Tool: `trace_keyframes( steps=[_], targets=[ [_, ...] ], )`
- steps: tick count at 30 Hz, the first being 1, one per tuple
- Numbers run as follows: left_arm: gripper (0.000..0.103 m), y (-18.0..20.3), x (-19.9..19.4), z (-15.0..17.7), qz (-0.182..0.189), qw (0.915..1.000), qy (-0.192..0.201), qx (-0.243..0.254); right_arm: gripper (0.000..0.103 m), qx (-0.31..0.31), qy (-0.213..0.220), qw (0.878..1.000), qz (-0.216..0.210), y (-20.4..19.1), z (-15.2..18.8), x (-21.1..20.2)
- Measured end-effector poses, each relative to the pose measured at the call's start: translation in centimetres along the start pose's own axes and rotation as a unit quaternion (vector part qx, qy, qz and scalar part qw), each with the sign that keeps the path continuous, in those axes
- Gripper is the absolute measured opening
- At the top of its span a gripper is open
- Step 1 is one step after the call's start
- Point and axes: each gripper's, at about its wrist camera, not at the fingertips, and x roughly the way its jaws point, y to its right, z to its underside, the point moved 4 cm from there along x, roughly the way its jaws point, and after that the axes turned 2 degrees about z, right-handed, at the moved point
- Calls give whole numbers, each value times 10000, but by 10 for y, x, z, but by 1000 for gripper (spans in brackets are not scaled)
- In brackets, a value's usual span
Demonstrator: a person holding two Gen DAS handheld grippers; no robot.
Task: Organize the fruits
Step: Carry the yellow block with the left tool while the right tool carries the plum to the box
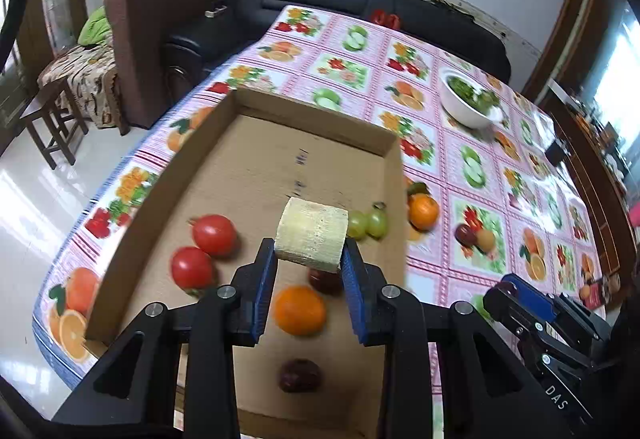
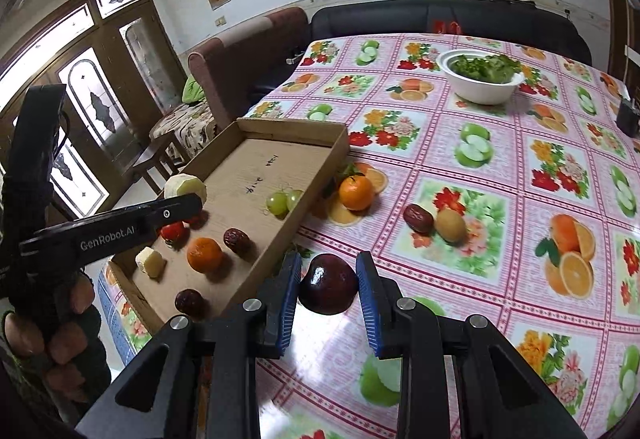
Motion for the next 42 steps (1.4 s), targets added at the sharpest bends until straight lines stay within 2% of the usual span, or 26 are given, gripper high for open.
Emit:
trace_keyframes(
  steps=[11, 19, 26, 30, 34, 42],
  targets=[
    [30, -32, 4, -21, -141, 9996, 57, -239, 29, -210, -60, 9997, -148, -18, -19, 23],
    [30, -39, 15, -26, -164, 9994, -39, -293, 29, -310, -135, 9992, -228, -28, -26, 37],
    [30, -40, 30, -35, -246, 9990, -161, -331, 29, -392, -99, 9985, -379, -43, -47, 54],
    [30, -41, 45, -39, -335, 9984, -287, -356, 29, -440, -130, 9983, -371, -51, -63, 76],
    [30, -42, 62, -40, -427, 9974, -447, -381, 29, -407, -392, 9979, -330, -53, -74, 111],
    [30, -45, 84, -36, -538, 9949, -726, -437, 29, -531, -794, 9952, -224, -56, -76, 157]
  ],
)
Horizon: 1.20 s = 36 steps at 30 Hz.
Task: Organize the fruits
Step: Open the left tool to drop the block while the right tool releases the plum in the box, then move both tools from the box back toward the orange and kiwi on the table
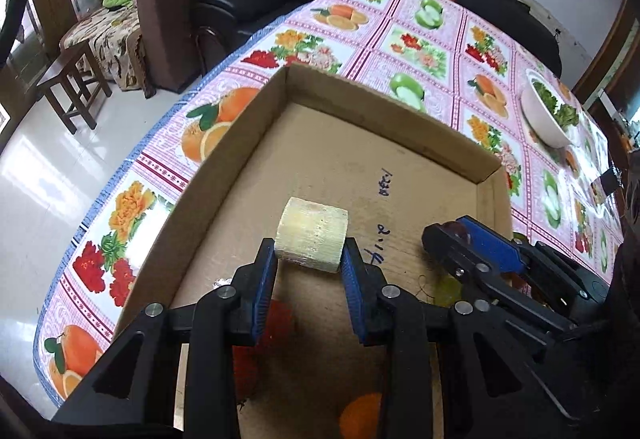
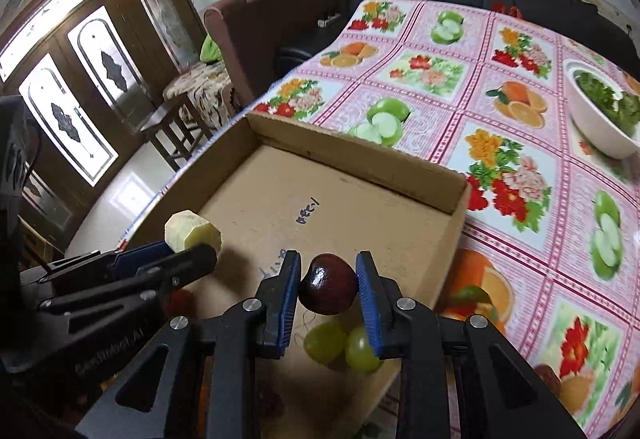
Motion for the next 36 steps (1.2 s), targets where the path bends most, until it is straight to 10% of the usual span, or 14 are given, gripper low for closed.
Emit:
trace_keyframes(
  steps=[27, 36],
  targets=[
    [41, -6, -27, 14, 24, 9998, -104, -138, 54, 84, 341, 9993, -91, 6, 24, -63],
    [41, 39, -62, 39, 772, 9966, 57, 265, 64, 751, 768, 9939, 264, 72, 83, -129]
  ],
)
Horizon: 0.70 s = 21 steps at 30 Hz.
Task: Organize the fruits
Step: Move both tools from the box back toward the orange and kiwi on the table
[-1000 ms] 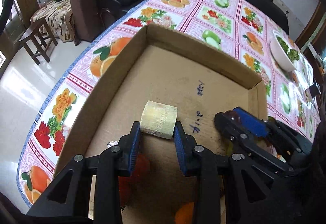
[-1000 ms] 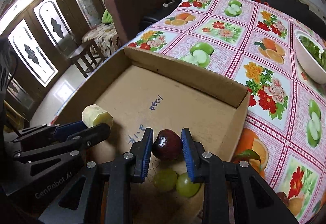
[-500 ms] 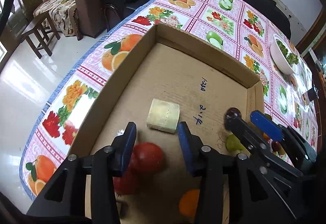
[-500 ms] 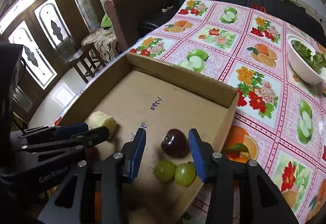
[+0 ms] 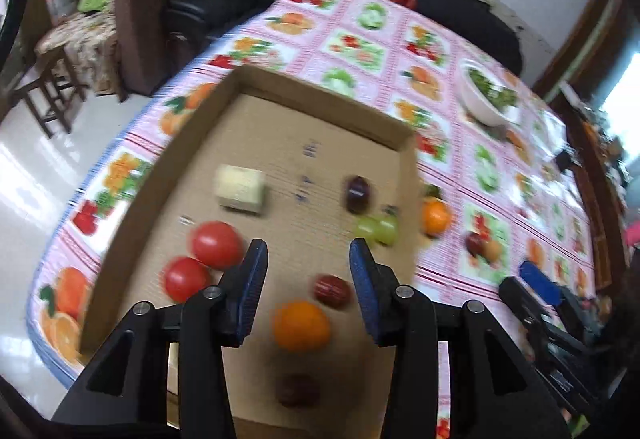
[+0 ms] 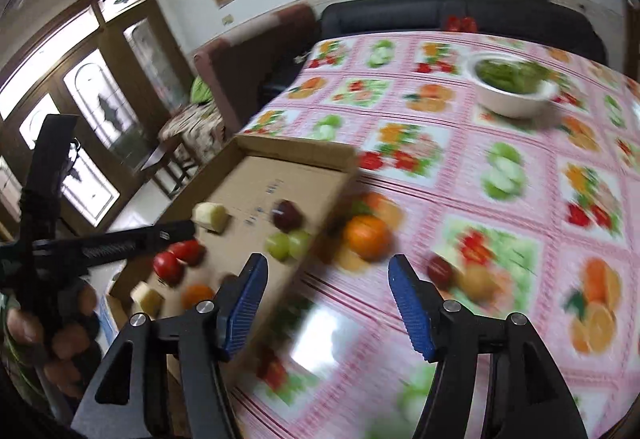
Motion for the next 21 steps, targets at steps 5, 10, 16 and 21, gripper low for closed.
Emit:
trace_keyframes(
  steps=[5, 10, 16, 21],
  targets=[
    [41, 43, -5, 24, 613, 9974, -188, 327, 61, 327, -79, 9987, 384, 50, 29, -16],
    [40, 74, 3, 46, 857, 9940, -418, 529, 61, 562, -201, 9967, 554, 77, 48, -19],
    [40, 91, 21, 57, 941, 9920, -622, 568, 51, 613, -150, 9967, 511, 84, 50, -20],
    [40, 102, 46, 60, 887, 9905, -774, 713, 42, 546, -192, 9971, 490, 82, 46, -11]
  ],
)
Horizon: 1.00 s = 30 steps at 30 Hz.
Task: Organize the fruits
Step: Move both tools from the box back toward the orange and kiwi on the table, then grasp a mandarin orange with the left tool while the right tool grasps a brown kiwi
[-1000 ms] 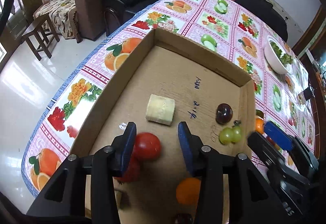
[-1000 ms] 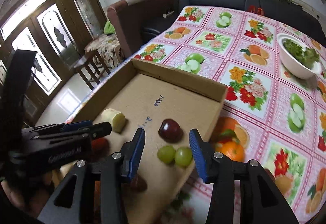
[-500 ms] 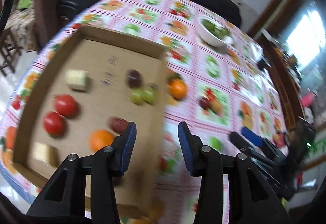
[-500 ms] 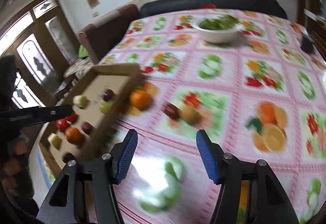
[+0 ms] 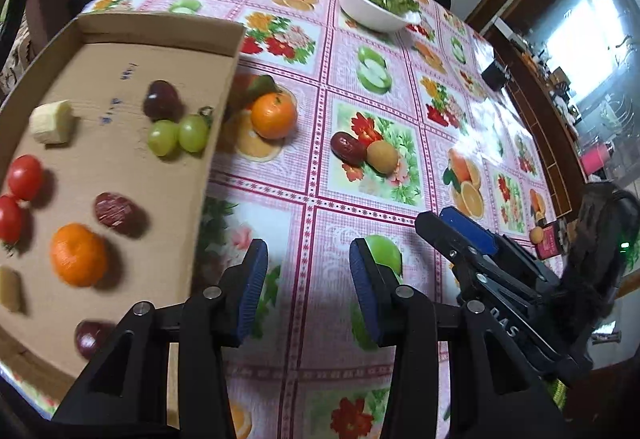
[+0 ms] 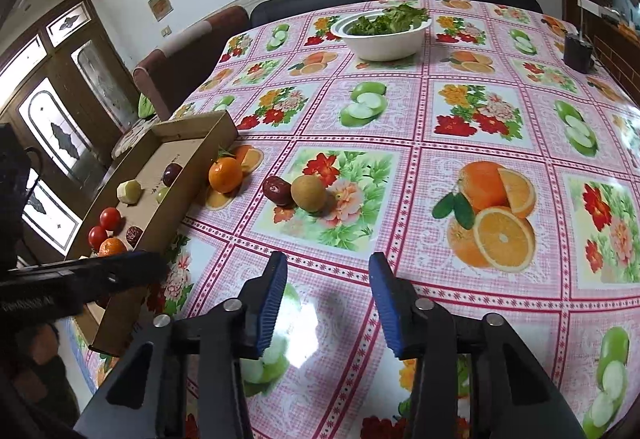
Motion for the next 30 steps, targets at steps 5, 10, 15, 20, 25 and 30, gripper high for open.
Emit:
trace_keyframes(
  steps=[5, 10, 15, 20, 25, 30],
  targets=[
    [40, -9, 10, -12, -281, 9996, 89, 14, 39, -1, -13, 10000, -28, -1, -8, 11],
    [40, -18, 13, -30, -290, 9995, 129, 10, 38, -71, -68, 10000, -9, -2, -18, 27],
    [40, -15, 23, -45, -420, 9990, 127, 103, 38, -203, -152, 9997, 19, -6, -26, 43],
    [40, -14, 34, -60, -494, 9987, 95, 69, 39, -306, -176, 9994, 25, -9, -37, 54],
    [40, -11, 45, -73, -630, 9980, 103, 28, 38, -326, -159, 9993, 44, -10, -44, 61],
    [38, -7, 51, -77, -826, 9963, 187, 112, 25, -369, -132, 9992, 52, -11, -44, 63]
  ],
)
